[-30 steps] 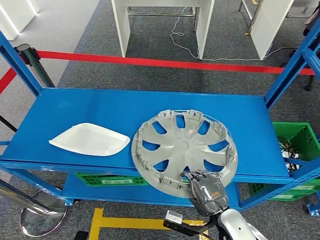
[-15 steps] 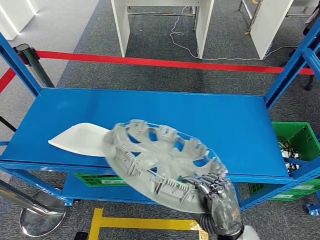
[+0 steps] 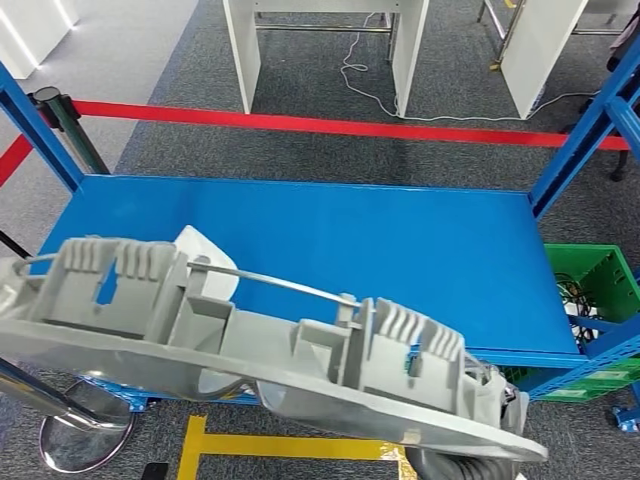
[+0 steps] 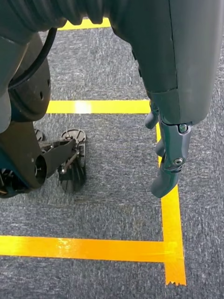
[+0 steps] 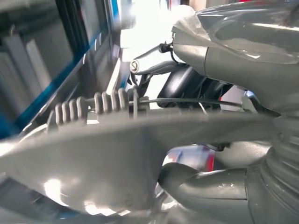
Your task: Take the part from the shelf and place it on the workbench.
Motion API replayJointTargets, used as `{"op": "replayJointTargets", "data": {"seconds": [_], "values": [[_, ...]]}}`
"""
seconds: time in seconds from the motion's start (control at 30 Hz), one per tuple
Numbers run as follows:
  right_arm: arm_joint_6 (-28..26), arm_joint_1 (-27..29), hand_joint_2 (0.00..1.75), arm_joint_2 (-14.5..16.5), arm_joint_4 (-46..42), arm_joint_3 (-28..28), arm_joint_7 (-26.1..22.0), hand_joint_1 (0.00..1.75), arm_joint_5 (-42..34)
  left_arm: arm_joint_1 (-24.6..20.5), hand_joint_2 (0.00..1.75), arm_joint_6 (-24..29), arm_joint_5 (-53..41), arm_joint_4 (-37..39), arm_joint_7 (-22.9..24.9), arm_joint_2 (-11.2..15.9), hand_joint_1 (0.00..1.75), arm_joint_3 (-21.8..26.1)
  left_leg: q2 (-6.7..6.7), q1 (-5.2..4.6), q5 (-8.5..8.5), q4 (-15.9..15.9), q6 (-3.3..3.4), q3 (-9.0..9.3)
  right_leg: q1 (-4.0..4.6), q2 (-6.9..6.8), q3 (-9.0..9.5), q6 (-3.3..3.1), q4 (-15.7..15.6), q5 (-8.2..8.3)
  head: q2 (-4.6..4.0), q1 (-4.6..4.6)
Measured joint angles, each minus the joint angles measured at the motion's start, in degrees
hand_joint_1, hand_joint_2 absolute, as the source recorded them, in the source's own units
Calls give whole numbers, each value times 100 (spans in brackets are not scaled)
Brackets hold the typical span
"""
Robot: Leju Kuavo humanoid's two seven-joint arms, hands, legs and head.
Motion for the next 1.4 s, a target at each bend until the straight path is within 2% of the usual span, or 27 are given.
{"op": "replayJointTargets", "data": {"seconds": [0.13,0.27,0.37,0.47,0.63,0.77,0.8,0.83,0.87,0.93,0.97,1.0,1.03,1.1,1.13,1.17,1.2,1.27,1.3,1.33,1.4], "values": [[1174,194,175,441,-119,-569,-9,175,-647,-3,175,3,-34,0,-61,1,0,59,0,1,0,0,0,1,0,0,0,0,0,0,0,1],[2551,440,175,1005,74,-1396,-13,175,-1059,0,175,31,-2,-1,-226,2,0,179,-1,0,0,0,0,-1,-1,2,1,0,-1,1,0,0],[3130,524,175,1288,487,-1888,-14,175,-1028,0,175,97,12,0,-347,1,0,291,-1,-4,-1,1,0,-1,-6,3,1,2,-2,2,0,1],[3419,569,175,1494,857,-2216,-5,175,-911,3,175,153,-7,-1,-411,3,0,392,-1,-11,-3,10,3,-5,-11,1,1,6,-3,4,0,-1],[3520,558,175,1685,1316,-2466,1,175,-849,10,175,200,-94,-1,-387,11,0,449,-1,-14,-19,49,29,-24,-12,1,1,22,-3,10,0,-1],[3545,540,175,1769,1606,-2582,1,175,-765,24,175,261,-208,0,-319,26,0,451,1,-7,7,61,105,-41,-16,1,4,89,-3,27,0,-2],[3554,531,175,1787,1656,-2605,0,175,-743,25,175,275,-247,0,-295,25,0,451,9,7,40,30,138,-35,-13,0,-18,106,26,-21,0,0],[3560,515,175,1803,1706,-2633,-2,175,-712,25,175,292,-290,0,-269,23,0,451,19,21,73,-5,171,-34,-10,0,-70,115,142,-148,0,8],[3564,494,175,1817,1755,-2663,-2,175,-670,27,175,307,-325,0,-245,19,0,451,31,35,106,-35,201,-41,-9,0,-164,123,372,-338,0,13],[3568,457,175,1830,1851,-2720,-2,175,-574,35,175,322,-374,0,-222,10,0,451,46,29,144,-35,224,-93,-15,-1,-439,141,1113,-787,0,22],[3568,447,175,1833,1895,-2741,-1,175,-533,39,175,326,-386,0,-219,5,0,451,51,26,161,-27,221,-128,-19,-1,-541,153,1431,-917,0,21],[3568,443,175,1834,1934,-2759,-1,175,-498,42,175,330,-396,0,-216,2,0,451,54,25,179,-17,213,-163,-23,-3,-562,163,1577,-943,0,21],[3567,439,175,1835,1966,-2773,0,175,-469,44,175,335,-402,0,-215,-1,0,451,54,27,197,-4,200,-196,-29,-5,-469,169,1483,-853,0,22],[3566,421,175,1842,2007,-2795,0,175,-424,44,175,345,-410,-1,-213,-5,0,451,52,36,230,39,162,-256,-47,-15,-2,174,702,-535,0,22],[3564,410,175,1851,2019,-2803,0,175,-406,44,175,349,-415,-1,-213,-7,0,451,49,35,247,64,133,-286,-44,-11,226,157,320,-416,0,21],[3553,400,175,1861,2027,-2811,-1,175,-386,45,175,354,-419,-1,-214,-7,0,451,47,31,269,85,98,-310,-37,-5,370,135,64,-352,0,19],[3531,391,175,1872,2033,-2818,-3,175,-360,45,175,361,-427,-1,-214,-7,0,451,45,27,295,100,63,-328,-25,4,404,110,-35,-348,0,18],[3410,390,175,1882,2046,-2825,-7,175,-263,54,175,379,-449,0,-225,-5,0,456,37,32,346,112,-13,-348,-16,14,330,42,-24,-293,0,16],[3318,390,175,1882,2053,-2821,-7,175,-201,61,175,392,-463,0,-234,-4,0,468,27,42,289,149,-50,-371,-23,7,282,-5,-27,-262,0,14],[3208,392,175,1882,2059,-2807,-5,175,-136,72,175,404,-481,0,-244,-5,0,487,17,52,132,263,-89,-412,-31,-4,238,-62,-29,-217,0,4],[3012,392,175,1881,2068,-2752,-3,175,-45,92,175,423,-513,0,-254,-9,0,531,3,74,-432,817,-157,-559,-42,-21,146,-138,-27,-110,0,-16]]}}
